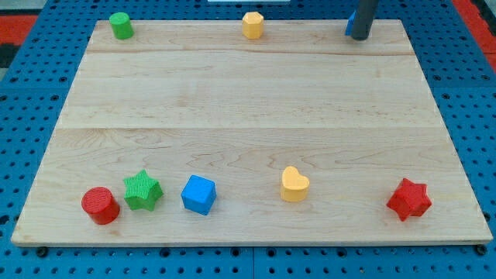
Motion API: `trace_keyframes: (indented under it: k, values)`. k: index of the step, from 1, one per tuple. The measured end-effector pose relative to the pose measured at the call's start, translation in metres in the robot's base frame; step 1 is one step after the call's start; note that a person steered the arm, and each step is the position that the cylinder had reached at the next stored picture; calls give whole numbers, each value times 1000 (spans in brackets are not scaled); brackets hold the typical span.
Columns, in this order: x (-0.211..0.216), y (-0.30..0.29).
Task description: Move the blue cube to the center left of the board
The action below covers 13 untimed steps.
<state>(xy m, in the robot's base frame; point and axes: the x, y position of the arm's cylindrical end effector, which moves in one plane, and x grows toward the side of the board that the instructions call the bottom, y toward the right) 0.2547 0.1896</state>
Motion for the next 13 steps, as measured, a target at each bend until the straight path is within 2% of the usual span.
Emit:
trace_keyframes:
  k: [1, 3, 4, 5, 6, 8, 9, 13]
  values:
    - [47, -37]
    - [53, -42]
    - [88, -12]
    - [128, 56]
    - [176, 113]
    - [322, 118]
    - [363, 94]
    - [364, -15]
